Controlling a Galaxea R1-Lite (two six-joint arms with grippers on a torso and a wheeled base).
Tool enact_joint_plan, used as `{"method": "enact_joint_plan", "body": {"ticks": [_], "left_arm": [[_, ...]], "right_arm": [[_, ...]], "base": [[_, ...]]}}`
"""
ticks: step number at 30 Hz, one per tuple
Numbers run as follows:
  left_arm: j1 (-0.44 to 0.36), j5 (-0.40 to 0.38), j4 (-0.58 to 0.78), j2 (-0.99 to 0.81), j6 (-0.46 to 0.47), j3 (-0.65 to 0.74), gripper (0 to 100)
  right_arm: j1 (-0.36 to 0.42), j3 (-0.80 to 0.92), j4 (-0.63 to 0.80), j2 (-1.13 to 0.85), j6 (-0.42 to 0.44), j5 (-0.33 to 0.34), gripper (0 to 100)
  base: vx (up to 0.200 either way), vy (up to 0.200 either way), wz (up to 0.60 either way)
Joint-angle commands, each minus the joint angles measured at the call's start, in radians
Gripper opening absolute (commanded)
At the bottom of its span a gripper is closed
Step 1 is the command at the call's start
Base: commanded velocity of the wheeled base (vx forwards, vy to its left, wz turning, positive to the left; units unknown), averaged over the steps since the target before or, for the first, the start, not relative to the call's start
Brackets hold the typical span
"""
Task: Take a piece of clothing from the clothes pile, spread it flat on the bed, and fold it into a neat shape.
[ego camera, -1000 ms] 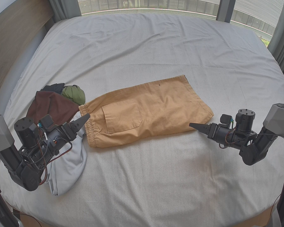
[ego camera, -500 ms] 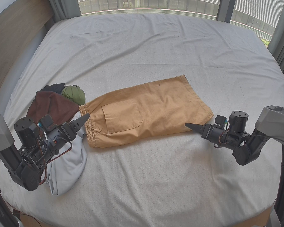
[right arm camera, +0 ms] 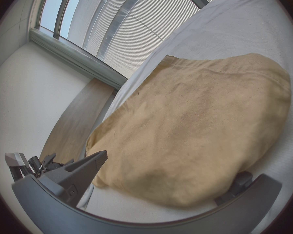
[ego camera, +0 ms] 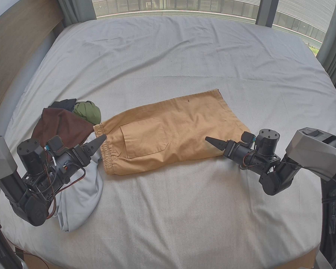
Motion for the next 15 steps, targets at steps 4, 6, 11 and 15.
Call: {"method": "enact_joint_plan", "body": {"ticks": [4,6,11,15], "left_arm": [[-0.002,0.0,0.0,0.001,-0.002,0.001,100],[-0.002,0.0,0.0,0.001,-0.002,0.001,100],[-0.002,0.0,0.0,0.001,-0.002,0.001,100],[-0.003,0.0,0.0,0.001,-0.002,0.001,100]], "right_arm": [[0.025,-0.054,-0.069,0.081,0.044,-0.013,100],[0.025,-0.054,-0.071,0.081,0.046,-0.014,100],[0.027,-0.07,-0.071,0.084,0.046,-0.045,100],[0.027,-0.073,-0.071,0.09,0.046,-0.053,100]], "base": [[0.0,0.0,0.0],[0.0,0.0,0.0],[0.0,0.0,0.0],[0.0,0.0,0.0]]}}
